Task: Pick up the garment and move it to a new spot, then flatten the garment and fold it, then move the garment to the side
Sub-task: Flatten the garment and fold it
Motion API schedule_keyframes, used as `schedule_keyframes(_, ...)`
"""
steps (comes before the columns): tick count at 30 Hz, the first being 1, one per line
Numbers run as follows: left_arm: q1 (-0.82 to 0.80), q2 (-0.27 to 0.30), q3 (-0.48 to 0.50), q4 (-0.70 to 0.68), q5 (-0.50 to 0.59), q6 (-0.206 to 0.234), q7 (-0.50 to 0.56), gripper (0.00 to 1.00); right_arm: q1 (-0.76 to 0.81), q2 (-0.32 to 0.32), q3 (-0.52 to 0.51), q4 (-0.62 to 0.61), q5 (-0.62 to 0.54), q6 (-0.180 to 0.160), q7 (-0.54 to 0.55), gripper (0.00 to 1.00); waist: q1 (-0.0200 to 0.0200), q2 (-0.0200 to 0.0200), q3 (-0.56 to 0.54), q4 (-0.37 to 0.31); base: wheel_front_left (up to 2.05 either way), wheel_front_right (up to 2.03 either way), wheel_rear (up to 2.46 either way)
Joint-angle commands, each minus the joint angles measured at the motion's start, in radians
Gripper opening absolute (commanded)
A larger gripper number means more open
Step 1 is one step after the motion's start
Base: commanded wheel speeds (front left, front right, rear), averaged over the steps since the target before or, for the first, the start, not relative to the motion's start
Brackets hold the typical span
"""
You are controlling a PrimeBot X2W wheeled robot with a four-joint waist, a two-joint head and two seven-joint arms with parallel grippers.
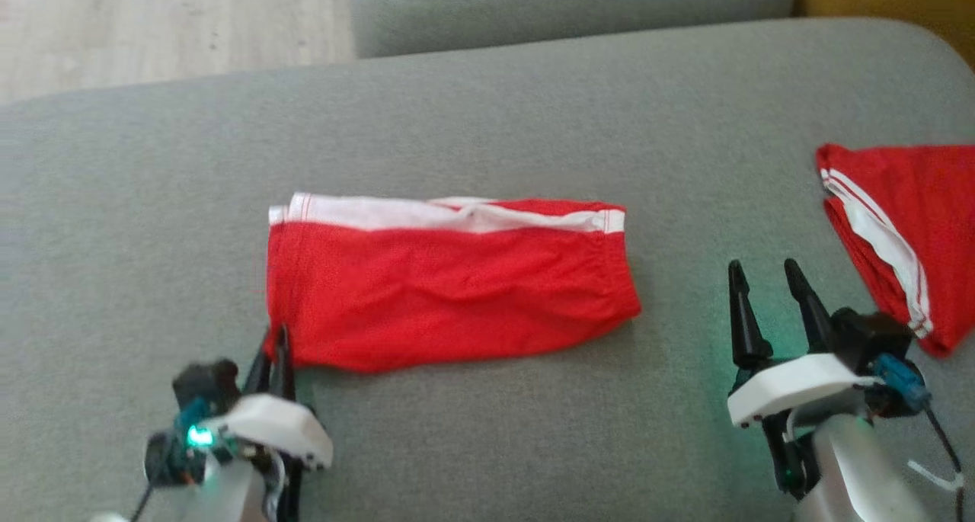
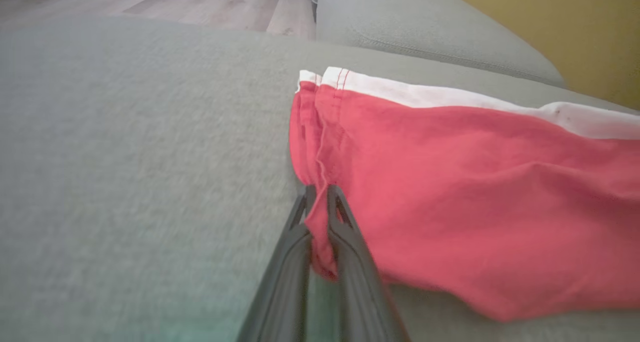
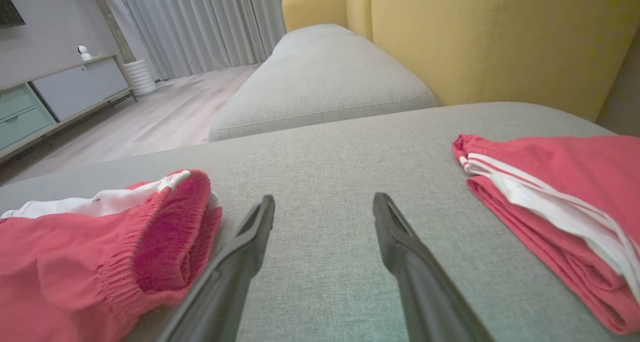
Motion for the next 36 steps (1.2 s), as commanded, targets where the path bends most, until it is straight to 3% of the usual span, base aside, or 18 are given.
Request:
schedule_keyframes(1,0.020,0.008,0.041,-0.045,0.011,0.006,-0.005,0.00,-0.005,0.002,0.023,-0.024,-0.004,-0.001,-0.011,1.00,0.0002,-0.0001,-0.030,0.030,0.00,0.00,0.00)
schedule_keyframes(4,0.055,0.000,0.044,-0.063,0.025,0.009,-0.005,0.00,0.000,0.002,0.029,-0.020,-0.003,-0.001,-0.011,1.00,0.0002,-0.0001,-0.037,0.034,0.00,0.00,0.00)
schedule_keyframes(5,0.062,-0.001,0.045,-0.077,0.036,0.014,-0.005,0.34,0.001,0.002,0.031,-0.019,-0.003,-0.001,-0.011,1.00,0.0002,-0.0001,-0.039,0.034,0.00,0.00,0.00)
schedule_keyframes(6,0.069,-0.002,0.044,-0.096,0.051,0.018,-0.005,1.00,0.001,0.002,0.033,-0.018,-0.003,-0.001,-0.011,1.00,0.0002,-0.0001,-0.040,0.034,0.00,0.00,0.00)
schedule_keyframes(19,0.234,-0.007,0.075,-0.421,0.223,0.056,-0.005,1.00,0.014,0.002,0.048,-0.017,0.007,-0.001,-0.011,1.00,0.0002,-0.0001,-0.083,0.031,0.00,0.00,0.00)
schedule_keyframes(29,0.307,-0.017,0.045,-0.497,0.242,0.047,-0.005,1.00,0.006,0.002,0.090,-0.018,0.035,-0.001,-0.011,1.00,0.0002,-0.0001,-0.073,0.067,0.00,0.00,0.00)
schedule_keyframes(36,0.279,-0.018,-0.005,-0.500,0.210,0.044,-0.005,1.00,-0.099,0.002,0.194,-0.001,0.100,-0.001,-0.011,1.00,0.0002,-0.0001,-0.015,0.111,0.00,0.00,0.00)
